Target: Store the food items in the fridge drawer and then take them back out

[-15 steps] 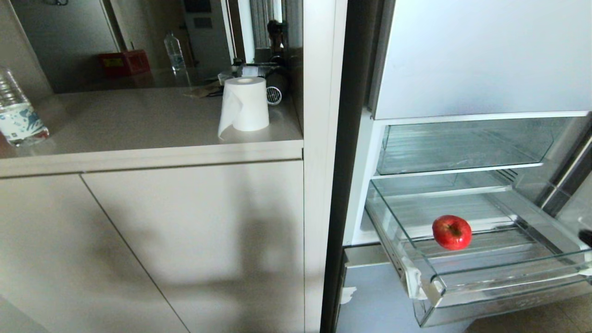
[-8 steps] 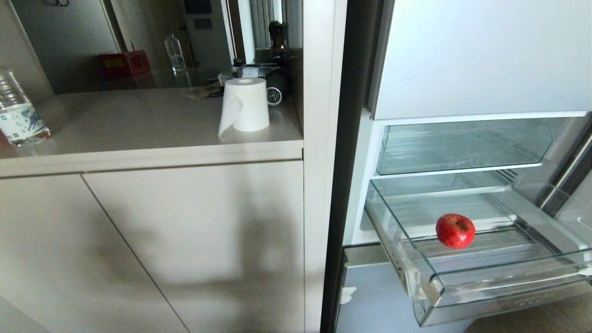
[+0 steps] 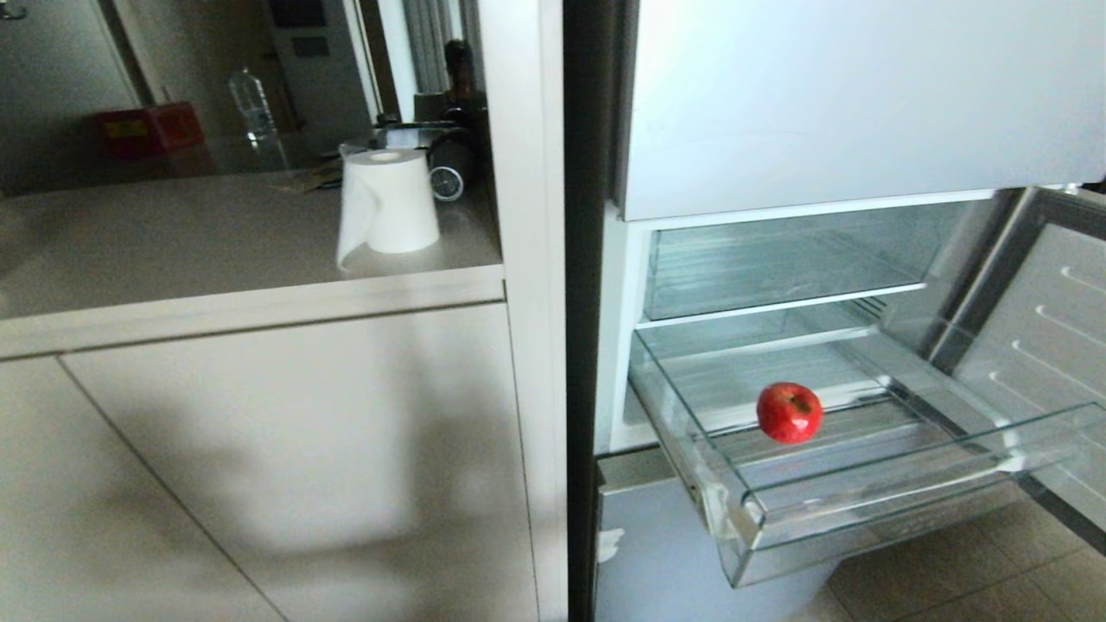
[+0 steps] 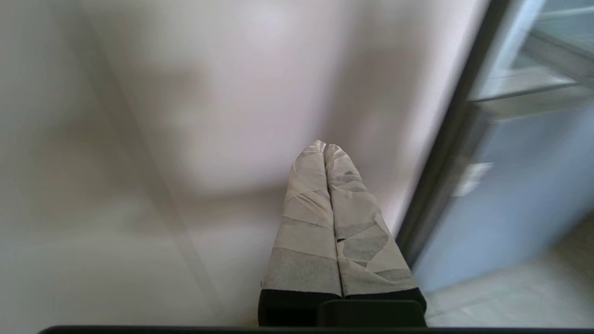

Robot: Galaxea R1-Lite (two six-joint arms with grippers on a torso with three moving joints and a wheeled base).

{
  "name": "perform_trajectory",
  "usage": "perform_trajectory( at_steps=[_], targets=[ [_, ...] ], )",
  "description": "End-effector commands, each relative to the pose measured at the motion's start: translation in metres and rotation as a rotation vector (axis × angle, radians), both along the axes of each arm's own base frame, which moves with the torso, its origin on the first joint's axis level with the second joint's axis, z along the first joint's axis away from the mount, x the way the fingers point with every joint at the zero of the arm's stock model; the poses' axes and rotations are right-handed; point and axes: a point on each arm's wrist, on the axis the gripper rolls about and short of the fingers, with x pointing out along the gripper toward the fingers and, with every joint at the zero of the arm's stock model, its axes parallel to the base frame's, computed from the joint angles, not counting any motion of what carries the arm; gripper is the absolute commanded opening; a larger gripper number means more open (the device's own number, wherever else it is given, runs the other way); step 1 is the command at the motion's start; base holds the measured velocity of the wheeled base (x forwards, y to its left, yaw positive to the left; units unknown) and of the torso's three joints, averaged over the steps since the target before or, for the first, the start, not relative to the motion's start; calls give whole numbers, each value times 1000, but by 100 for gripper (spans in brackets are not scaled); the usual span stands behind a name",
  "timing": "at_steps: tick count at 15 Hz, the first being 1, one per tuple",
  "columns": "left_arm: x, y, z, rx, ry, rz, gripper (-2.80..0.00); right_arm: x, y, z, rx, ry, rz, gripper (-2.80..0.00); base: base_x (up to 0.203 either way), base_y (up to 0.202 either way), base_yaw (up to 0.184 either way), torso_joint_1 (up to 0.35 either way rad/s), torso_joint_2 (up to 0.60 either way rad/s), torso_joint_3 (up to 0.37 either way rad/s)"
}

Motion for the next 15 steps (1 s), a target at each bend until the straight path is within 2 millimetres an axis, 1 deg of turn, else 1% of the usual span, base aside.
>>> perform_trajectory(
  at_steps=[1, 15],
  targets=[
    [0, 0, 0, 0, 1, 0, -280, 0, 0, -1, 0, 2, 0, -280, -3, 6, -175, 7, 7, 2],
    [0, 0, 0, 0, 0, 0, -280, 0, 0, 0, 21, 1, -7, -280, 0, 8, -177, 3, 3, 1]
  ],
)
